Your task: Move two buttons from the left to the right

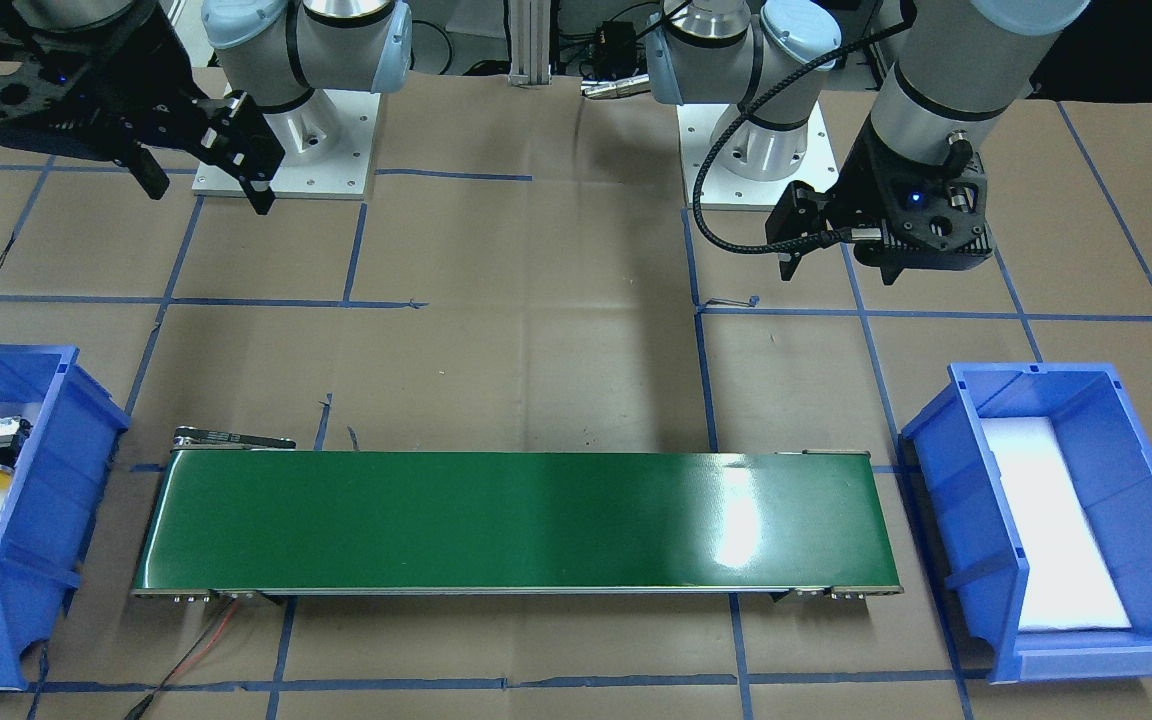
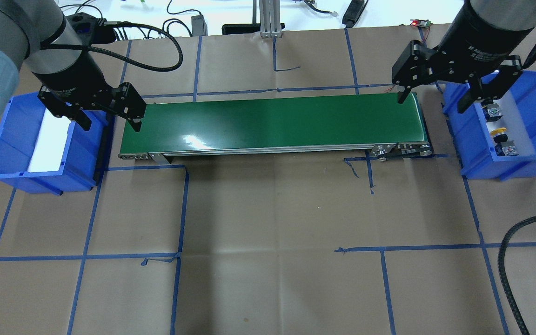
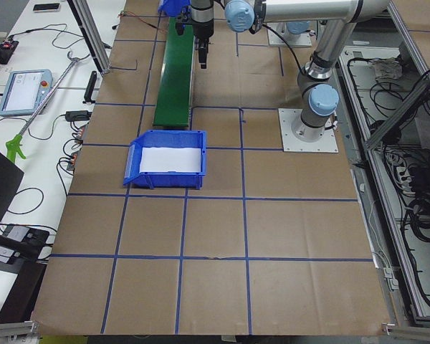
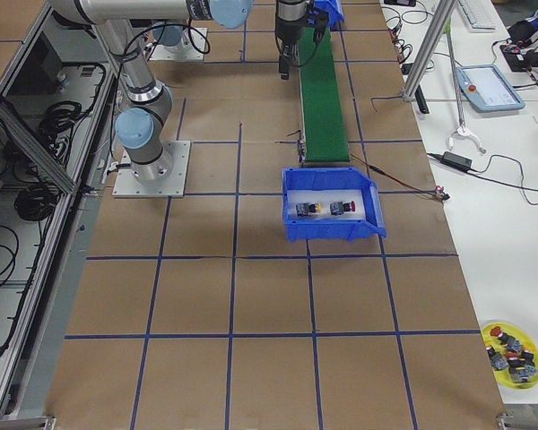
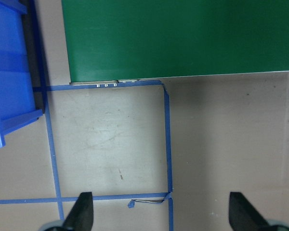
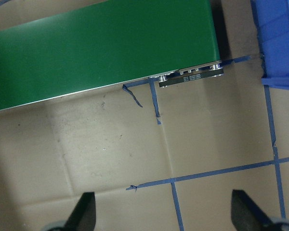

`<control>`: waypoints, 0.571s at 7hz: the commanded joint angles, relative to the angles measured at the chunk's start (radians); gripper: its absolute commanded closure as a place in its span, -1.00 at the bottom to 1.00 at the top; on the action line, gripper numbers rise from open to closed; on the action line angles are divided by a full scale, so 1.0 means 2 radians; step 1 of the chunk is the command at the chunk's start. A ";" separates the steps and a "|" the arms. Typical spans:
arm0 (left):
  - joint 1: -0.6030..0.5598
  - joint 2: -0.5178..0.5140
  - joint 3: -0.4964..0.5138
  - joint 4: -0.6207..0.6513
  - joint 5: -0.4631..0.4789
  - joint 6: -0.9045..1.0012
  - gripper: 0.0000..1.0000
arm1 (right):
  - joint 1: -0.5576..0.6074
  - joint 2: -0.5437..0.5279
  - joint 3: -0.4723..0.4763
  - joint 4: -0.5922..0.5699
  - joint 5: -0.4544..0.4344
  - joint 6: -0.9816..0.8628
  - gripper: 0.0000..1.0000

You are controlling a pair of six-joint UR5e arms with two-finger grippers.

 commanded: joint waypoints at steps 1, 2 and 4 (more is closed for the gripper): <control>0.000 -0.012 0.020 -0.006 0.000 -0.002 -0.99 | 0.019 0.011 0.008 -0.003 -0.007 0.013 -0.99; 0.000 -0.015 0.023 -0.007 -0.004 -0.003 -0.99 | 0.019 0.012 0.011 -0.005 -0.006 0.012 -0.99; 0.000 -0.011 0.017 -0.005 -0.014 -0.013 -0.99 | 0.019 0.014 0.012 -0.038 -0.006 0.009 -0.99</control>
